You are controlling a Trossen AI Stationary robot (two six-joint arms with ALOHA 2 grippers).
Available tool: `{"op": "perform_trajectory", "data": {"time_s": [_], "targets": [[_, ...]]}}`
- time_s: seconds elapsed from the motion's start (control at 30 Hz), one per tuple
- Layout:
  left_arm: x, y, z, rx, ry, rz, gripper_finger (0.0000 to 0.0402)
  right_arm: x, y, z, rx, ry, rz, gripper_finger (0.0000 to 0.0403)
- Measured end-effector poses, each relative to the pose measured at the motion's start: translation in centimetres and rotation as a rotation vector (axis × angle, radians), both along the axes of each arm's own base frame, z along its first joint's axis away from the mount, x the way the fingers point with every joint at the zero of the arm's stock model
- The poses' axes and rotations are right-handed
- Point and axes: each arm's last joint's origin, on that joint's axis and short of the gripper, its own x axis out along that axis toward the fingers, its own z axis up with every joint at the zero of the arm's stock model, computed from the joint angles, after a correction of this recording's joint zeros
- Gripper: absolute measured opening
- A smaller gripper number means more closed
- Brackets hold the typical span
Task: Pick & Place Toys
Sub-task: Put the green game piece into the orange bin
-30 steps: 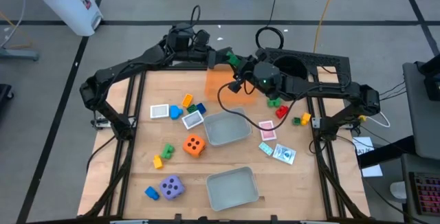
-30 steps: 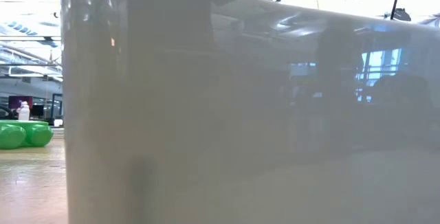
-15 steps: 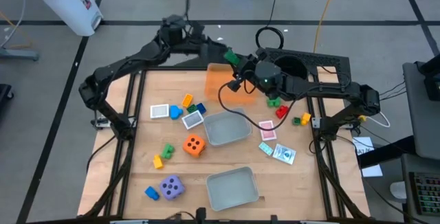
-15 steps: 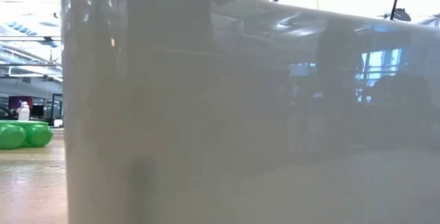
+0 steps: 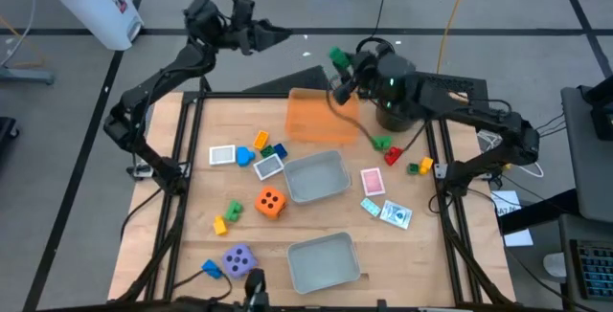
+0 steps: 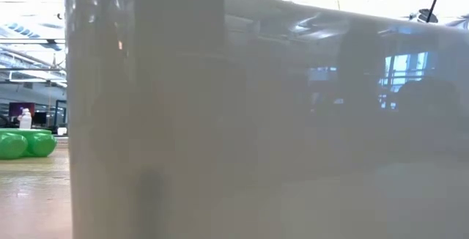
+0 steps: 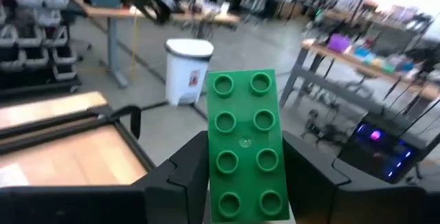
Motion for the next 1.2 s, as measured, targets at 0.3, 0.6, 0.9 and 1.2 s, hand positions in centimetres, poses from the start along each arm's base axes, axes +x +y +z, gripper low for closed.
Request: {"op": "perform_trajectory", "data": {"time_s": [0.3,0.6,0.9,1.2], "targets": [[-1.2,-2.1,2.4,0.175,-0.077,-0.115,0.0225,1.4,-6.6,0.2,0.198,0.159,0.143,0.0146],[-2.2,-4.4,4.0,0.213,-0.082,-0.199,0.0225,6.6,-9.9,-5.3,0.332,0.446,0.332,0.0148],[-2.4,-6.4,4.9,0.232,-0.091,-0.271,0.0225,8.8,-12.1,-11.9,0.431,0.613,0.346,0.0147],[-1.6,-7.0,4.5,0.199,-0.062,-0.329,0.0225,8.1,-14.5,-15.0,0.556,0.639,0.33,0.0144]]}}
